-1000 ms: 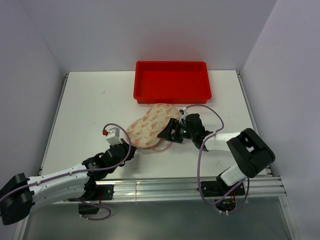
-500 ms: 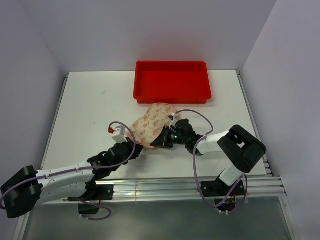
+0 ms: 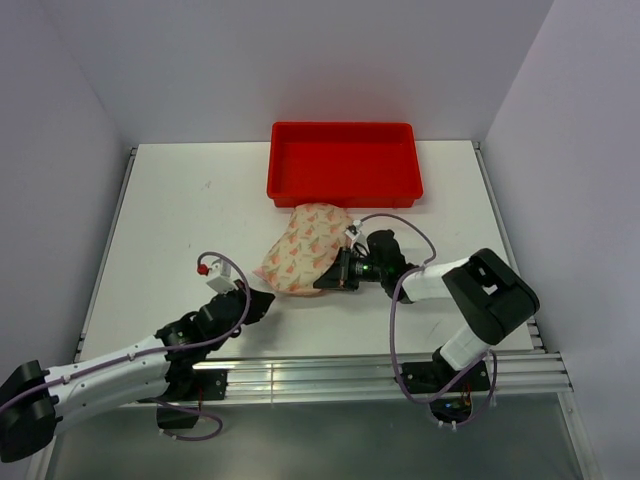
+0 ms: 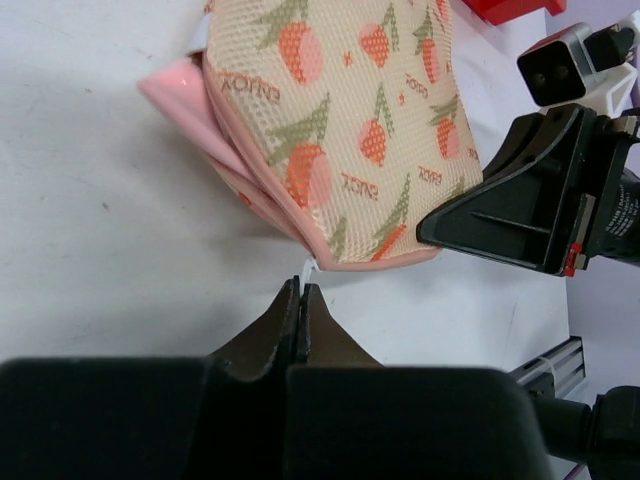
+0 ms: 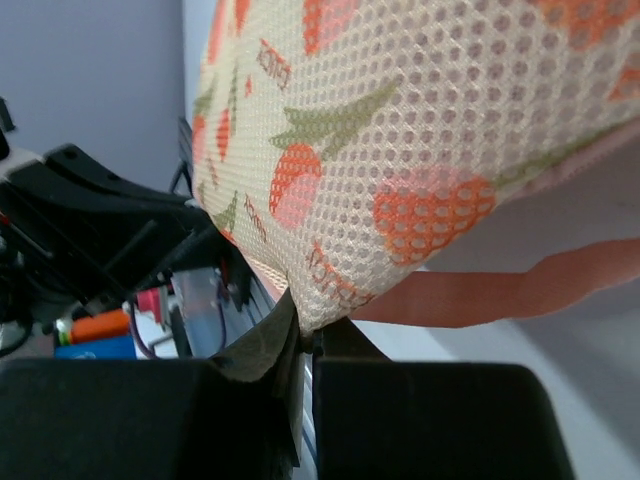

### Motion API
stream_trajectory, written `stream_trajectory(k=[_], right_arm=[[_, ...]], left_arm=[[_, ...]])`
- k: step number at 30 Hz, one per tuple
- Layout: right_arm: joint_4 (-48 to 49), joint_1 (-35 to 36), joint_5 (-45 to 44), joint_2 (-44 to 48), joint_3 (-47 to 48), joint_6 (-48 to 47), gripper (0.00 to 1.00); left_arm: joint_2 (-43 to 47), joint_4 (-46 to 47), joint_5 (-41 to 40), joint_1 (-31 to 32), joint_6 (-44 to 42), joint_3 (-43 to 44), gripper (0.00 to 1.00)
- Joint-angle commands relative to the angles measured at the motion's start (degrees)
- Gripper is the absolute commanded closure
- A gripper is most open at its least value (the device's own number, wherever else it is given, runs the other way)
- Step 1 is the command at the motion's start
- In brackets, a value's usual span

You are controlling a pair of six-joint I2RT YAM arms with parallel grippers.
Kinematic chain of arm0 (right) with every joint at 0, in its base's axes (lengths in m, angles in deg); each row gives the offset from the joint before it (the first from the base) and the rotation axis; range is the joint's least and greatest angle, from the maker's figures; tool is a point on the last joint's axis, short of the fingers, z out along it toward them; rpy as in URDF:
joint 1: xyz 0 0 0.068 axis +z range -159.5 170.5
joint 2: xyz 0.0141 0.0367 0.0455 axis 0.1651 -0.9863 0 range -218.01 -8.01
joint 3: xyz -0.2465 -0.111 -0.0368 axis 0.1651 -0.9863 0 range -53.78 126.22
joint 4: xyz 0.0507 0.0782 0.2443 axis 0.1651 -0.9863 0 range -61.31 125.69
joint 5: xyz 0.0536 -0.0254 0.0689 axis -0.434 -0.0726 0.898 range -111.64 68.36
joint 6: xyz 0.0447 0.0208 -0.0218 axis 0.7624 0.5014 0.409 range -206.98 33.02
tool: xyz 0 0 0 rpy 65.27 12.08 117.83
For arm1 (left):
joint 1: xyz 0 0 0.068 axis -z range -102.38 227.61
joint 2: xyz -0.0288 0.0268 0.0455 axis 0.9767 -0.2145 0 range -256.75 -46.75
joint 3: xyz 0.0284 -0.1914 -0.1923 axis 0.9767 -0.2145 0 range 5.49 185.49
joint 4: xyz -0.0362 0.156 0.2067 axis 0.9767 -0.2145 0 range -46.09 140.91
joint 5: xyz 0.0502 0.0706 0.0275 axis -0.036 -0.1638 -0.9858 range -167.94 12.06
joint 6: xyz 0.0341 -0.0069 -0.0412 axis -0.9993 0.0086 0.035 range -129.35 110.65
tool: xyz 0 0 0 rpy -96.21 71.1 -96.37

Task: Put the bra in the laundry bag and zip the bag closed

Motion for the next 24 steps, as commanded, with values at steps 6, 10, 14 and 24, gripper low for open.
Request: stream_trajectory(k=[6, 10, 14, 24], right_arm=[[-20.32, -1.85, -5.33, 2.16, 8.89, -14.81, 0.75], [-24.29, -1.40, -10.61, 9.78, 7.50, -15.69, 0.34], [-27.37, -0.70, -16.41, 18.58, 3.64, -14.91, 0.22], [1.74, 5.72, -16.25, 18.18, -12.44, 7.40, 0.22]], left_arm=[[-0.93, 0.65, -3.51, 1.83, -4.95, 1.90, 1.00], [-5.05, 4.89, -3.77, 5.97, -3.46, 3.84, 1.00], [-10.94, 9.99, -2.20, 7.73, -3.46, 5.42, 1.00], [-22.90, 19.14, 4.04, 8.35, -6.88, 11.57, 1.00]])
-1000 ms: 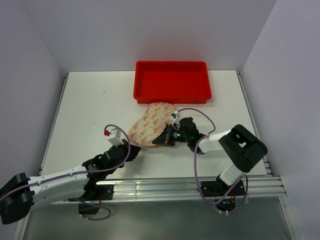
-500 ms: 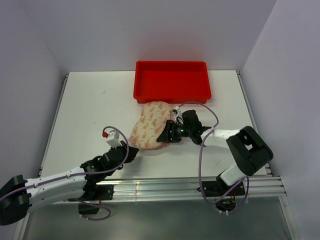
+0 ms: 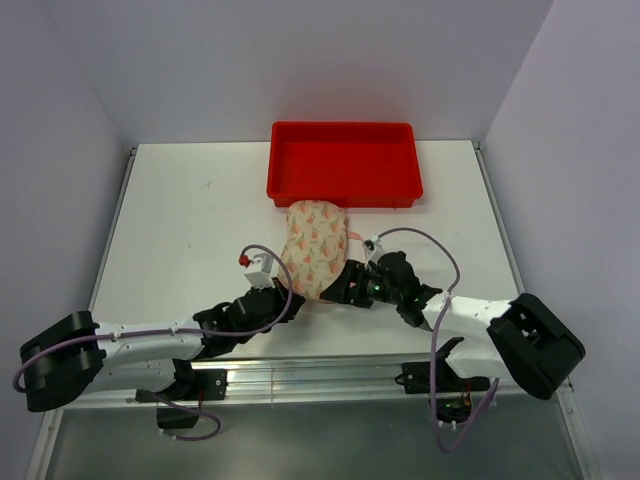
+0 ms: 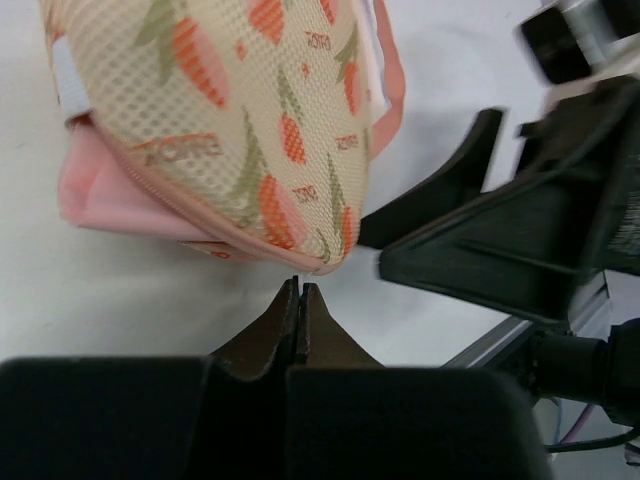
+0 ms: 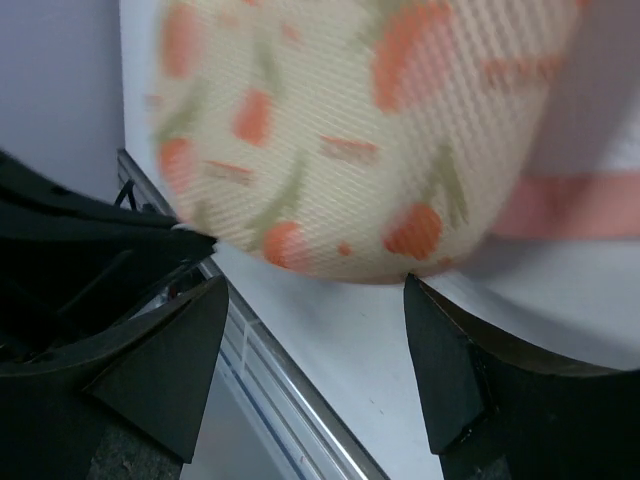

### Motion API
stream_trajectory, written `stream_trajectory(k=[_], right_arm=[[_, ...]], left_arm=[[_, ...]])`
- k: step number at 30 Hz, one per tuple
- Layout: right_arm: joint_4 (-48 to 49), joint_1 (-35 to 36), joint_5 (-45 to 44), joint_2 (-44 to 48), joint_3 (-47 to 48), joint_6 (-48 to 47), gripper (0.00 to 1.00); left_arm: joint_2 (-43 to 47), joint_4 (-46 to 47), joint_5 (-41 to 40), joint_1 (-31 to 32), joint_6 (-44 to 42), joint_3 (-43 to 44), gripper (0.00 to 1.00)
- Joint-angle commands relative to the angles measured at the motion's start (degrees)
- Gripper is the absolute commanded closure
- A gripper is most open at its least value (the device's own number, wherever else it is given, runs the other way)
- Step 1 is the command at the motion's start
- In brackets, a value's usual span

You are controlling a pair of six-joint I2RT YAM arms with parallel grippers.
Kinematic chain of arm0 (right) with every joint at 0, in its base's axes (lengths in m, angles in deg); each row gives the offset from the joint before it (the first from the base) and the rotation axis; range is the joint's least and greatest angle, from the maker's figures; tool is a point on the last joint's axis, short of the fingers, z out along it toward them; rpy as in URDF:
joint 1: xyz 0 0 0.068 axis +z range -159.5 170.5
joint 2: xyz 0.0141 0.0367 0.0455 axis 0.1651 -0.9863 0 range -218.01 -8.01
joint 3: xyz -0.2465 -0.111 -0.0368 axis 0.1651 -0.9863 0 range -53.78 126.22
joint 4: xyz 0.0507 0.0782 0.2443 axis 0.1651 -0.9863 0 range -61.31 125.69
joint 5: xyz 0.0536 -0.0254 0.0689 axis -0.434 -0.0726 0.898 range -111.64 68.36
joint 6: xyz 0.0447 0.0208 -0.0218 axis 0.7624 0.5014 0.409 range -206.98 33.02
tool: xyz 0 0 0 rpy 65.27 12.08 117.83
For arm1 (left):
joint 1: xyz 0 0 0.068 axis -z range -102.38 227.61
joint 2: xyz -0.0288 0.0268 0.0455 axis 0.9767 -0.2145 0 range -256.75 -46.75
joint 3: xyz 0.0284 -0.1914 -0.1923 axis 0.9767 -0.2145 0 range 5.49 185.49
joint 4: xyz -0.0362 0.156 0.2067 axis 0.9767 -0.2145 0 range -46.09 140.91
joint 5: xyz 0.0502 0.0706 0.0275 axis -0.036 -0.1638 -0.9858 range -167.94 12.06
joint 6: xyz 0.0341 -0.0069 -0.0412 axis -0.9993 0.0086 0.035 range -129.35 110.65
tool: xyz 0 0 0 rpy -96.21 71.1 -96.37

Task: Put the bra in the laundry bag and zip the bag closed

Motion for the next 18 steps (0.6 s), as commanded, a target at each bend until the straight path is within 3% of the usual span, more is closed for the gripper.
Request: stream_trajectory(k=[1, 9, 13, 14, 15, 16, 18], right_arm=[[16.85, 0.27, -1.01, -3.97, -4.09, 11.31, 0.22], [29.95, 0.45, 0.04, -12.50, -4.34, 20.37, 0.21], [30.76, 0.19, -3.03, -12.51, -6.29, 21.17, 0.22], [30.94, 0.10, -3.12, -12.68, -6.11, 20.99, 0.26], [30.94, 0.10, -3.47, -12.86, -5.50, 20.73, 0.37], [30.94, 0.01, -3.21, -13.56, -4.97, 20.64, 0.73], [30.94, -0.34, -2.86, -14.44, -4.01, 20.46, 0.93]], left_arm=[[-1.61, 6.61, 2.67, 0.39, -1.88, 3.36, 1.00], [-3.38, 7.23, 4.43, 0.39, -1.71, 3.80, 1.00], [-2.50, 7.14, 4.17, 0.39, -1.70, 3.27, 1.00], [-2.67, 6.88, 4.26, 0.39, -1.79, 3.27, 1.00], [-2.76, 6.62, 4.17, 0.39, -1.79, 3.27, 1.00], [-2.67, 6.44, 4.17, 0.31, -1.88, 3.10, 1.00], [-1.89, 4.08, 2.42, 0.39, -2.14, 2.92, 1.00]])
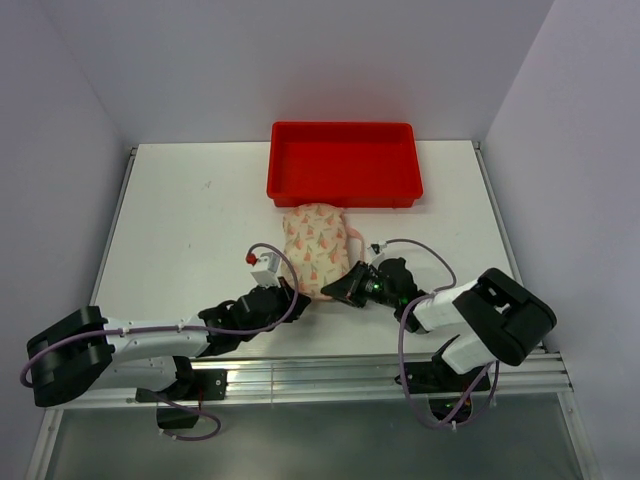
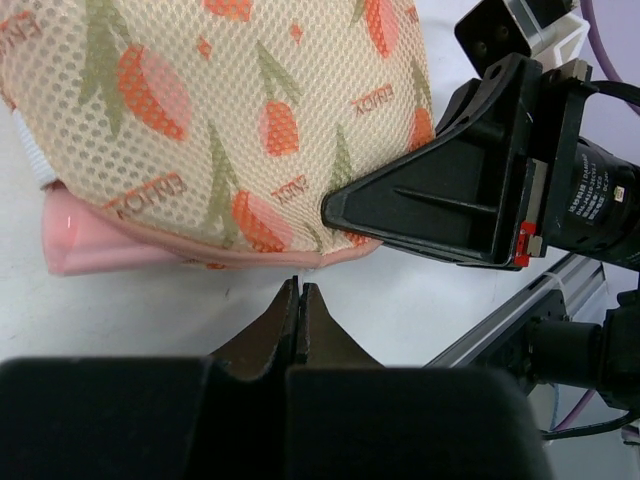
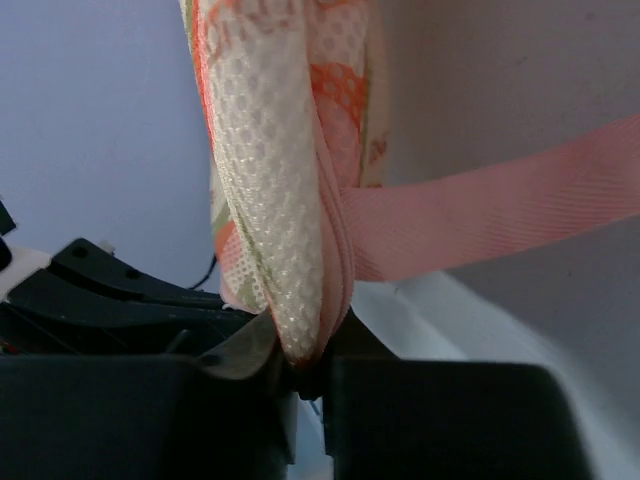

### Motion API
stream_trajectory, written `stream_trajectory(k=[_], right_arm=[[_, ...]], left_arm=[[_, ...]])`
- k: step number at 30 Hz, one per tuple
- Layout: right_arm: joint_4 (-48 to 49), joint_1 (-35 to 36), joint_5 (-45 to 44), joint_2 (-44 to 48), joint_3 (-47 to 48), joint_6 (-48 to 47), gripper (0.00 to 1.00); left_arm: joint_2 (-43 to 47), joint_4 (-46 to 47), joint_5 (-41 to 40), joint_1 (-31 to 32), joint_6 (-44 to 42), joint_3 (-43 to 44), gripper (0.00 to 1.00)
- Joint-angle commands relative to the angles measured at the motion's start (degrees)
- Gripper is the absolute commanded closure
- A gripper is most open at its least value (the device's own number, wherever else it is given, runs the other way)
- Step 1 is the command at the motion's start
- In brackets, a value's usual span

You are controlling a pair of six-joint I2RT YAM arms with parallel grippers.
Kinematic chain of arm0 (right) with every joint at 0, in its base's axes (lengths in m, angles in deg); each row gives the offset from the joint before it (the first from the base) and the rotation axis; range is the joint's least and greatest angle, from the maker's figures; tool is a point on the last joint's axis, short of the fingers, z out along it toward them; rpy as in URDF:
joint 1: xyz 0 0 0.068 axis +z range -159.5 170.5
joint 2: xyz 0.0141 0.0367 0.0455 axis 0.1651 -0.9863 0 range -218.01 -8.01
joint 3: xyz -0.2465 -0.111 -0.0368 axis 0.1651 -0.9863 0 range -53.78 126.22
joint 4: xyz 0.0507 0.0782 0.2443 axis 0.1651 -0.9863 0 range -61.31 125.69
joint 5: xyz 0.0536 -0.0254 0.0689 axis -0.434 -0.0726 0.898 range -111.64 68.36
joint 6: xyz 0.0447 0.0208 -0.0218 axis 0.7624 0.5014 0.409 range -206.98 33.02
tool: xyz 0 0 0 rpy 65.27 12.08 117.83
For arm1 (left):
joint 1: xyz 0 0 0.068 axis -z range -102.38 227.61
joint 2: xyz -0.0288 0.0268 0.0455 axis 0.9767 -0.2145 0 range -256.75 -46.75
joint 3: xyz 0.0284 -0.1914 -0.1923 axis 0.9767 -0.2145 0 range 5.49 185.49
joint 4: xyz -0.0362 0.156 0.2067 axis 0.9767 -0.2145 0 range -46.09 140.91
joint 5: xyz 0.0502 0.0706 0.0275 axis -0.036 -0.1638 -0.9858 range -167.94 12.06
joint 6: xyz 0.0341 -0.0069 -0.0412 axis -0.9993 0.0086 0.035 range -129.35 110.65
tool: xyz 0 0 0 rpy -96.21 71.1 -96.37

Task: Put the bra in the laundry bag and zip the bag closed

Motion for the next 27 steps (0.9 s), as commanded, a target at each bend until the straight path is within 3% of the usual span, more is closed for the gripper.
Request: stream_trajectory(k=[1, 8, 11, 13, 15, 18, 21, 22, 25, 27], right_arm=[[5.08, -0.49, -0.43, -1.46, 1.94, -0.10, 1.00], [4.21, -9.88, 6.41, -1.11, -1.04, -5.02, 1.00], [-0.79, -14.11, 10.19, -0.32, -0.17, -10.20, 1.00], [-9.30, -14.82, 11.87, -0.32, 3.60, -15.89, 1.00], [-11.86, -15.09, 12.14, -0.14, 5.62, -17.24, 1.00], [-16.18, -14.21, 11.27, 0.82, 8.88, -19.80, 1.00], [-19.77, -12.37, 8.99, 3.01, 10.03, -21.02, 0.65], [-19.61, -12.01, 8.63, 3.81, 9.51, -20.59, 0.42], [-19.08, -9.82, 8.10, 6.27, 7.22, -19.27, 0.17], [-18.48, -7.54, 7.75, 7.41, 5.64, -18.57, 0.14]], left_arm=[[2.81, -0.39, -1.65, 0.31, -0.98, 1.00, 1.00], [11.42, -13.57, -7.81, -4.87, 2.35, -5.94, 1.00], [18.10, -20.43, -10.09, -8.29, 4.98, -7.70, 1.00], [22.22, -24.38, -11.06, -9.18, 5.87, -8.15, 1.00], [23.91, -25.71, -11.94, -9.97, 5.52, -7.88, 1.00], [24.97, -20.12, -8.27, -9.80, 2.36, -8.32, 1.00], [22.78, -12.89, -3.86, -8.40, 2.35, -8.85, 1.00], [20.86, -10.97, -3.86, -7.61, 2.62, -8.59, 1.00], [16.99, -7.18, -3.42, -4.53, 3.32, -7.80, 1.00], [15.05, -4.01, -2.72, -3.48, 3.23, -6.83, 1.00]])
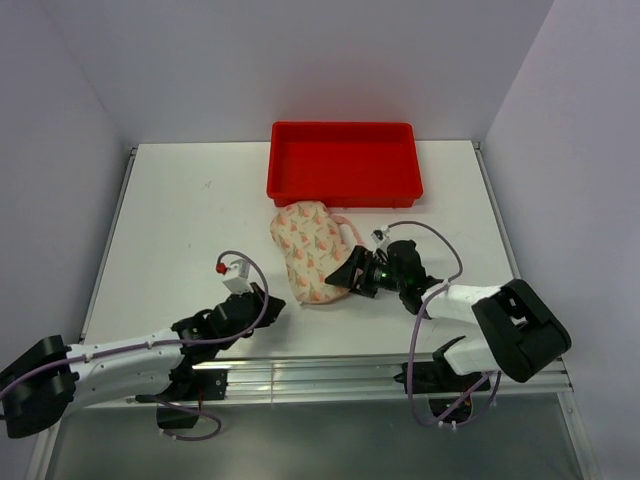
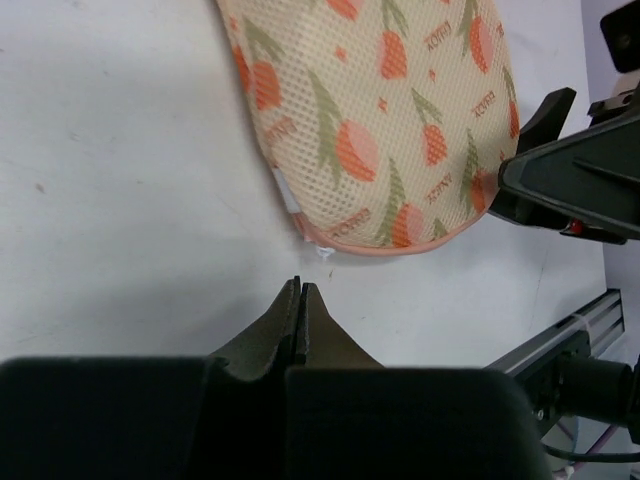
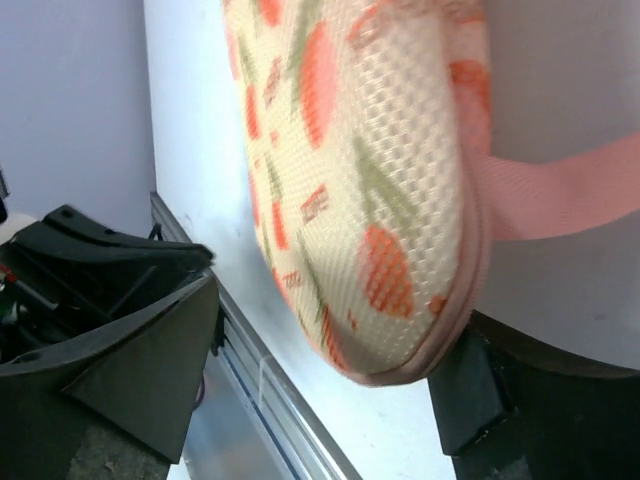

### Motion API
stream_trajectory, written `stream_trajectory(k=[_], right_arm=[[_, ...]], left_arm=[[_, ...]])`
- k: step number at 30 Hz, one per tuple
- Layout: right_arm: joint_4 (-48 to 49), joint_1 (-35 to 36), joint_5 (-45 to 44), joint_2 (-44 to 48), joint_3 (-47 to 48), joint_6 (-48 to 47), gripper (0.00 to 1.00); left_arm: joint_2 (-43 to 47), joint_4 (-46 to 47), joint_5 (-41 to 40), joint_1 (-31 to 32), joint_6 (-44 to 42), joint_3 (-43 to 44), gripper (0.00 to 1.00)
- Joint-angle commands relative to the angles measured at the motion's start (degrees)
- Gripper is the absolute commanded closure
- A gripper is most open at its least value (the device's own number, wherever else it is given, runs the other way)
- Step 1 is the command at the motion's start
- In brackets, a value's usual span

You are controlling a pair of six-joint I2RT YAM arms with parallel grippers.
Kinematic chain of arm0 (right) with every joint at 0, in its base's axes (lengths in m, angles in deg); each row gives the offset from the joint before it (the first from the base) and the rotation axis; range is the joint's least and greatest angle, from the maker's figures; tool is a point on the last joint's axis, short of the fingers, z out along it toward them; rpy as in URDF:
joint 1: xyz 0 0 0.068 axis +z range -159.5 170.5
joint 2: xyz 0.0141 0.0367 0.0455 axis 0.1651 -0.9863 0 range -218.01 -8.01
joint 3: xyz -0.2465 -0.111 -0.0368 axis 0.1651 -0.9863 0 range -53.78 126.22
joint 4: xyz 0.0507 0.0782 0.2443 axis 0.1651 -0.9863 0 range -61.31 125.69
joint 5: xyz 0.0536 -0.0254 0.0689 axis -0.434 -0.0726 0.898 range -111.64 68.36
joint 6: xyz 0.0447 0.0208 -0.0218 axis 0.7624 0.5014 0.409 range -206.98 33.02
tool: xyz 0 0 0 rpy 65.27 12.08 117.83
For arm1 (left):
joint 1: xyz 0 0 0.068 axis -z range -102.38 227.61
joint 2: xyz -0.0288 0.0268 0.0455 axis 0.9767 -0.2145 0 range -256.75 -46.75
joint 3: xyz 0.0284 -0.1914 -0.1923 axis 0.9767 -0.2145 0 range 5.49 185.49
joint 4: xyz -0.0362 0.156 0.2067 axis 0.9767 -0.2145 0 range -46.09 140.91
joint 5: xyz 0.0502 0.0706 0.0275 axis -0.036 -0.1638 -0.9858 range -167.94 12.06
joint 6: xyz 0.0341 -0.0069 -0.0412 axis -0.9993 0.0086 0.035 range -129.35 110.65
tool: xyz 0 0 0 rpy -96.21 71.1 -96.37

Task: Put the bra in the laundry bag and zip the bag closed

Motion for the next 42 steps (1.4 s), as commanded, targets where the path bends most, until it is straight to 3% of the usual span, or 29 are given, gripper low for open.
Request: stream_trajectory(k=[1, 10, 13, 17, 18, 21, 22, 26, 29, 34, 39, 42], right_arm=[[0.70, 3.44, -2.79, 3.18, -1.95, -0.14, 0.13], [1.49, 6.33, -2.97, -1.21, -1.17, -1.18, 0.15], [2.71, 7.93, -3.41, -3.59, 0.42, -0.23, 0.22], [-1.40, 8.19, -6.21, -0.10, -0.10, -2.33, 0.18], [-5.06, 8.19, -7.53, 1.41, -0.37, -4.25, 0.13], [-12.80, 8.28, -13.85, 9.22, -1.95, -7.33, 0.00], [-15.01, 8.28, -16.91, 11.68, -2.21, -7.95, 0.00], [-26.96, 8.28, -26.31, 28.87, -0.74, -11.47, 0.00], [-36.11, 8.11, -36.66, 39.95, 3.56, -15.51, 0.00], [-42.10, 7.93, -48.31, 52.02, 11.21, -21.66, 0.00], [-41.93, 7.84, -56.30, 55.73, 13.43, -23.00, 0.00], [-41.75, 7.75, -56.76, 56.44, 13.25, -21.32, 0.00]], left_arm=[[-3.86, 7.86, 0.72, 1.49, -0.92, 2.09, 1.00], [-4.15, 4.10, -0.59, 1.67, -3.29, 4.81, 1.00], [-2.48, 1.99, -2.09, 1.67, -4.43, 5.69, 1.00], [-1.94, -1.44, -3.67, 1.49, -6.97, 8.49, 0.98], [-1.77, -2.15, -3.94, 1.40, -7.68, 9.20, 0.95], [-0.46, -4.78, -5.34, 1.23, -11.11, 12.72, 0.69], [0.07, -5.66, -5.78, 1.14, -11.90, 13.86, 0.52], [3.85, -11.54, -8.42, 1.05, -15.33, 20.26, 0.23], [8.59, -15.68, -9.21, 1.05, -17.35, 22.91, 0.14], [16.86, -22.18, -12.99, 1.05, -18.84, 27.04, 0.11], [18.71, -28.16, -16.33, 1.05, -19.64, 31.53, 0.06], [18.27, -30.63, -17.30, 1.05, -19.90, 33.12, 0.06]])
